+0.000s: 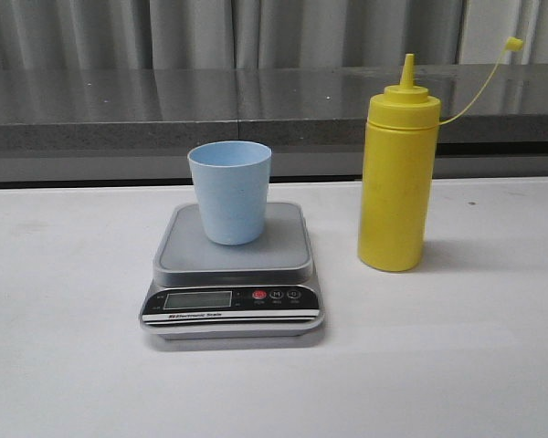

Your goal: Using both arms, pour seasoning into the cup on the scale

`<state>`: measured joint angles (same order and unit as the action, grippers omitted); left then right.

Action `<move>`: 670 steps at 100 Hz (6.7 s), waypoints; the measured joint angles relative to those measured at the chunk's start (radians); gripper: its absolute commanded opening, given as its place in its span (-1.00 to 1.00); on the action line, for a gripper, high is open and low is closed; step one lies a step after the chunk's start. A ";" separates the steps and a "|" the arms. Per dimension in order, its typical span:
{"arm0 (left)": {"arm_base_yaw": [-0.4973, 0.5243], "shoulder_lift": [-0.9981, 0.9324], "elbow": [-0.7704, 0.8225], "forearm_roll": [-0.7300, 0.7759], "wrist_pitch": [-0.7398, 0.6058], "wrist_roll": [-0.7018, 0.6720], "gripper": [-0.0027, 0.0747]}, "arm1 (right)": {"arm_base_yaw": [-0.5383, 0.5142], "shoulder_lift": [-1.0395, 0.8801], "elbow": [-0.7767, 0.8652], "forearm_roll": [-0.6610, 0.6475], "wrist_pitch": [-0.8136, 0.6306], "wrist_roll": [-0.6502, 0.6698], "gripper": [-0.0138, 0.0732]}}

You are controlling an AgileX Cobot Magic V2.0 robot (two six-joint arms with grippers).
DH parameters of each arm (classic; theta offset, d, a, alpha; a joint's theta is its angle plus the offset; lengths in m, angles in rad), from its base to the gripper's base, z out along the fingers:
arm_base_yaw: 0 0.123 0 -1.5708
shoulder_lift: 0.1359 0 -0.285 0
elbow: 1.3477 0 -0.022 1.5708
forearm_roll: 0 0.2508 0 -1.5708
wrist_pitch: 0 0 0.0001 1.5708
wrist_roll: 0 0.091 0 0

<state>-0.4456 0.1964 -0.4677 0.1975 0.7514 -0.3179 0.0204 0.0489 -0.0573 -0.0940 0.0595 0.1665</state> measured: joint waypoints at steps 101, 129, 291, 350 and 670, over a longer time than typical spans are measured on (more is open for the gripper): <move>0.000 -0.002 0.000 0.000 0.001 0.000 -0.90 | 0.208 0.792 -0.438 0.002 0.122 -0.023 0.42; 0.000 -0.002 0.000 0.000 0.001 -0.001 -0.90 | 0.329 0.946 -0.440 0.002 0.008 -0.027 0.77; 0.000 -0.002 0.000 0.000 0.001 -0.003 -0.90 | 0.332 1.782 -0.650 0.025 -0.832 -0.024 0.77; 0.000 -0.002 0.000 0.000 0.001 -0.005 -0.90 | 0.332 1.824 -0.690 0.056 -0.832 -0.024 -0.06; 0.000 -0.002 0.000 0.000 0.001 -0.007 -0.90 | 0.651 1.803 -1.237 -1.517 0.441 -0.434 -0.08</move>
<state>-0.4456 0.1947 -0.4677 0.1975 0.7521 -0.3249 0.6711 1.8524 -1.2945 -1.6113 0.5005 -0.2674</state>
